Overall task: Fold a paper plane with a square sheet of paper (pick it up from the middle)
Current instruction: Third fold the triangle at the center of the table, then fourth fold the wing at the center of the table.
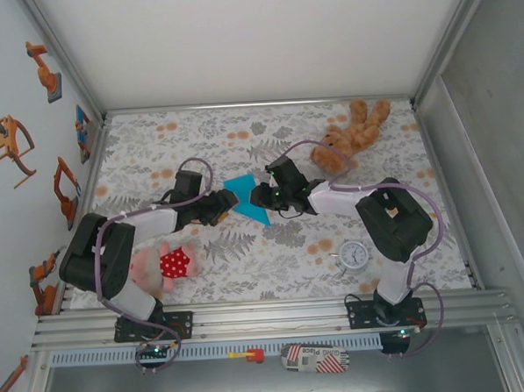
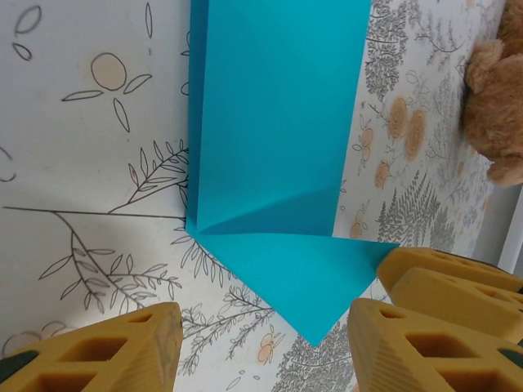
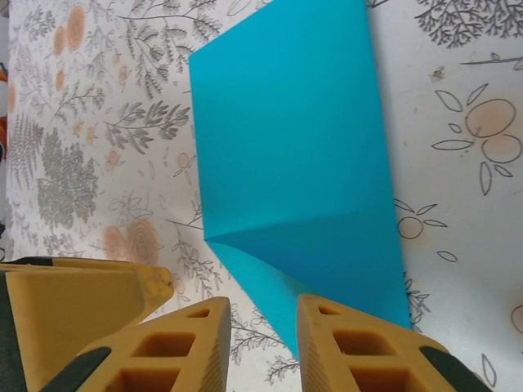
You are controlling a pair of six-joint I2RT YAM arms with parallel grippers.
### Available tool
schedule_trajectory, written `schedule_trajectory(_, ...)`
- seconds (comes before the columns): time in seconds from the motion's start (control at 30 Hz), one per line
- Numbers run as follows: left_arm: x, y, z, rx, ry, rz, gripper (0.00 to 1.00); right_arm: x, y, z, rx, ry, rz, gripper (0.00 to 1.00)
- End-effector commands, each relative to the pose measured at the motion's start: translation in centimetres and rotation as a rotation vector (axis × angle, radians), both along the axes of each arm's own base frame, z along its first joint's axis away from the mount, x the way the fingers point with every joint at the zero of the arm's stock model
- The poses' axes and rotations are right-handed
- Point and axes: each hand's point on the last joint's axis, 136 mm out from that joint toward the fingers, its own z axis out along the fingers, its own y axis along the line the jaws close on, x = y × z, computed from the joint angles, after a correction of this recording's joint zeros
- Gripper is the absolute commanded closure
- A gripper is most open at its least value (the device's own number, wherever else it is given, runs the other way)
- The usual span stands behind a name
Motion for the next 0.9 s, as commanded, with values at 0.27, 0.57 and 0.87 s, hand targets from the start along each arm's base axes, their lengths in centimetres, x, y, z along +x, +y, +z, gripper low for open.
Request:
schedule_trajectory(0.27, 1.0, -1.2, -0.8, -0.056, 0.031, 0.018, 0.46, 0.8, -0.9, -1.8, -0.057, 0.012, -0.04, 0.78)
schedule_trajectory(0.57, 2.1, -1.8, -0.8, -0.115, 0.019, 0.01, 0.54, 0.8, -1.5, -2.5, -0.079, 0.03, -0.05, 0.83)
schedule_trajectory(0.87, 2.5, -2.3, -0.8, -0.224, 0.024, -0.009, 0.65, 0.8, -1.7, -3.2, -0.091, 0.047, -0.052, 0.88)
